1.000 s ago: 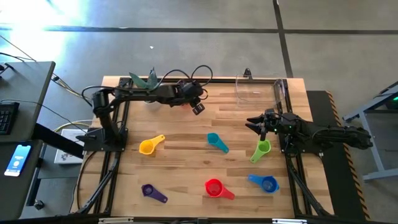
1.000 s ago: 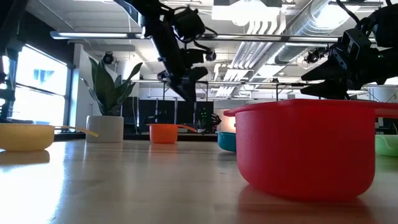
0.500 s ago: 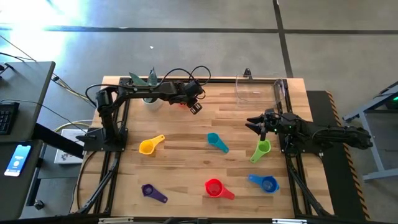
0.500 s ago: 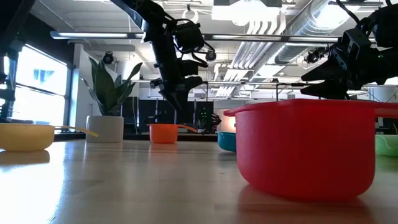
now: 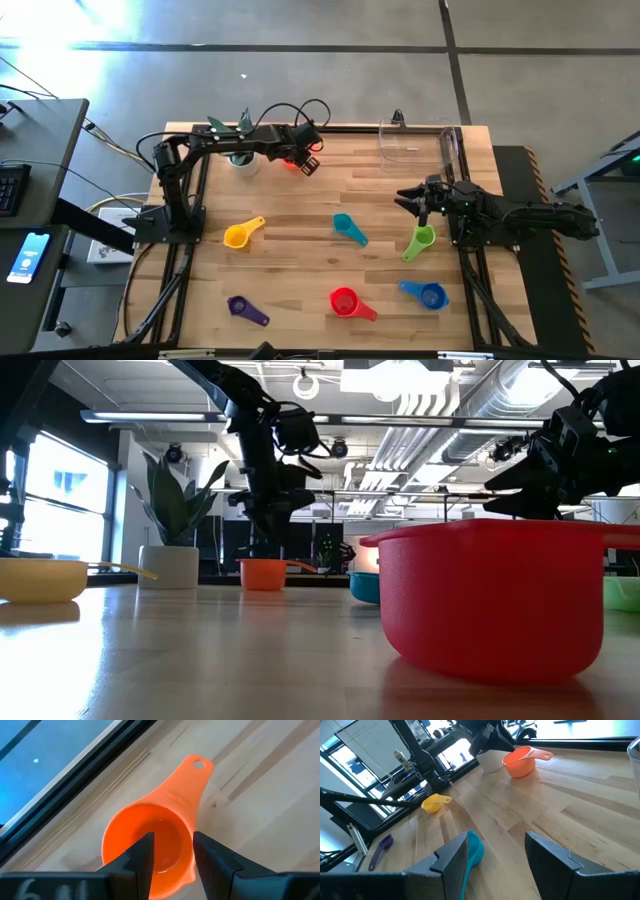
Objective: Nest measuring cups in basket
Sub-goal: Move the orange measuring cup to the center
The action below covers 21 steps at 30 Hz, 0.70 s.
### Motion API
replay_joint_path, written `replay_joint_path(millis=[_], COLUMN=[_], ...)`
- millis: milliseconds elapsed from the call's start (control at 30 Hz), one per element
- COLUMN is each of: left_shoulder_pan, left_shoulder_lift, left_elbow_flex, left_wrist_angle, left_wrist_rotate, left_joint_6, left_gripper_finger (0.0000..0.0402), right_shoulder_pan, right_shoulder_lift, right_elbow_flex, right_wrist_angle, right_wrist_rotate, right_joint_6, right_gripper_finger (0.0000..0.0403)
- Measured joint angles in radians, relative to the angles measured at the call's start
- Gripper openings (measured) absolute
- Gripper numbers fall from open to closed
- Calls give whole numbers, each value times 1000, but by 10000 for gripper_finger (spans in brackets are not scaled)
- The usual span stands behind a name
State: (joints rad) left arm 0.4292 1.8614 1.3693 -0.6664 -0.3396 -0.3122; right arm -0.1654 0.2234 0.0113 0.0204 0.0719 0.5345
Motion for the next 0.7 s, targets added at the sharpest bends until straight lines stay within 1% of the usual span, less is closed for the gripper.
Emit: replay_joint_path(millis=[133, 333, 700], left_shoulder_pan=[3, 2, -3], left_shoulder_lift=[0, 10, 105], left_elbow_flex=[0, -1, -1], left_wrist_angle=[-6, -15, -16], left_wrist_rotate=[47, 62, 69], left_joint_6=[0, -1, -2], left_gripper_finger=[127, 127, 127], right_shoulder_pan=[0, 0, 0], right_shoulder_lift=[0, 0, 0], right_elbow_flex=[0, 0, 0], right_wrist_angle=[0, 0, 0], right_wrist_rotate=[0, 0, 0], right_joint_6=[1, 15, 15], right_gripper_finger=[188, 188, 188])
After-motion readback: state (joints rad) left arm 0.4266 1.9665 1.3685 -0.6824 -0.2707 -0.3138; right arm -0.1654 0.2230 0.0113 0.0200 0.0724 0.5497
